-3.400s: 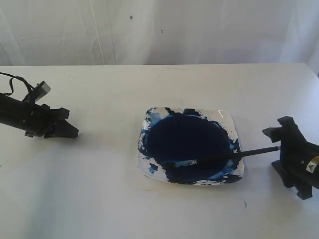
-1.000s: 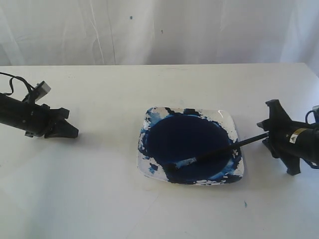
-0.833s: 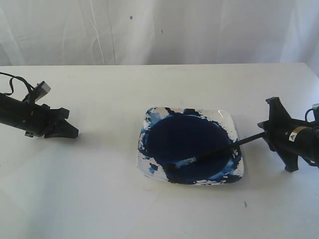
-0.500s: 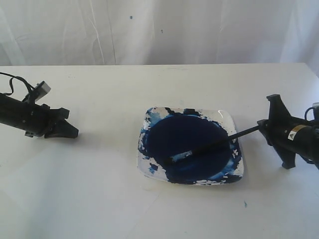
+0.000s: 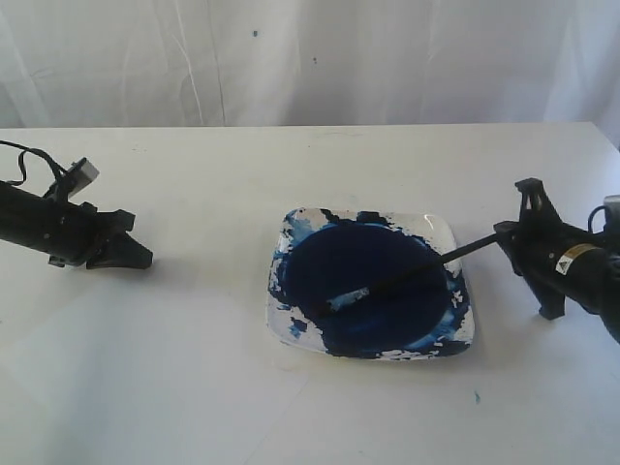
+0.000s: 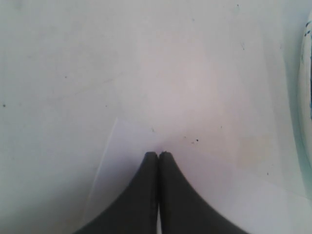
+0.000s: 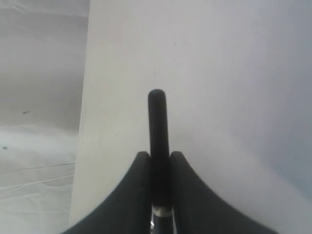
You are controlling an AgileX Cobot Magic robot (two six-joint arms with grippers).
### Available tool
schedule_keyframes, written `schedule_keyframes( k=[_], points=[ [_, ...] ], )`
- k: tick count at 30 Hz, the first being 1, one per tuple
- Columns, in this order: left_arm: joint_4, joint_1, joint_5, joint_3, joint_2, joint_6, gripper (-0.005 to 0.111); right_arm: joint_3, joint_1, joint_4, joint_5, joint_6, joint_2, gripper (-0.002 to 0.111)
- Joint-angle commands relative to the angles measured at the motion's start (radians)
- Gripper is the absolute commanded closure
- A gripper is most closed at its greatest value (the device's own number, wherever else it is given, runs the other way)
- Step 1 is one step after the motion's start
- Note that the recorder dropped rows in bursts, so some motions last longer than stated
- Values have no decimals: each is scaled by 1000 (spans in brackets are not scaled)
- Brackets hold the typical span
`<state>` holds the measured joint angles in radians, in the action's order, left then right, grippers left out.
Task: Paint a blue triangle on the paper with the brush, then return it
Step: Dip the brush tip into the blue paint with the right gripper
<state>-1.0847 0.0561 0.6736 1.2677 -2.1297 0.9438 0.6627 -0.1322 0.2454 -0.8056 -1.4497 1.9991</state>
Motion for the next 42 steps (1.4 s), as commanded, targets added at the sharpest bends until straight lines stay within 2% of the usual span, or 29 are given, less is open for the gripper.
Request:
schedule_keyframes(
  k=[1,3,7,11,16,28,42],
  points=[
    [9,1,0,0,-6,2,107,-13,-1,-63,-156,177,15,108],
    [9,1,0,0,-6,2,107,-13,-1,-72,-267,259,15,108],
    [9,1,0,0,-6,2,107,-12,-1,-98,-415,269,15,108],
    [9,1,0,0,-6,2,107,-12,-1,-68,-415,265,15,108],
    [9,1,0,0,-6,2,107,11,-5,81,-415,206,-26,108],
    [9,1,0,0,-6,2,107,63,-139,64,-415,193,-46,108],
    [9,1,0,0,-6,2,107,83,-152,65,-330,243,-46,108]
  ],
)
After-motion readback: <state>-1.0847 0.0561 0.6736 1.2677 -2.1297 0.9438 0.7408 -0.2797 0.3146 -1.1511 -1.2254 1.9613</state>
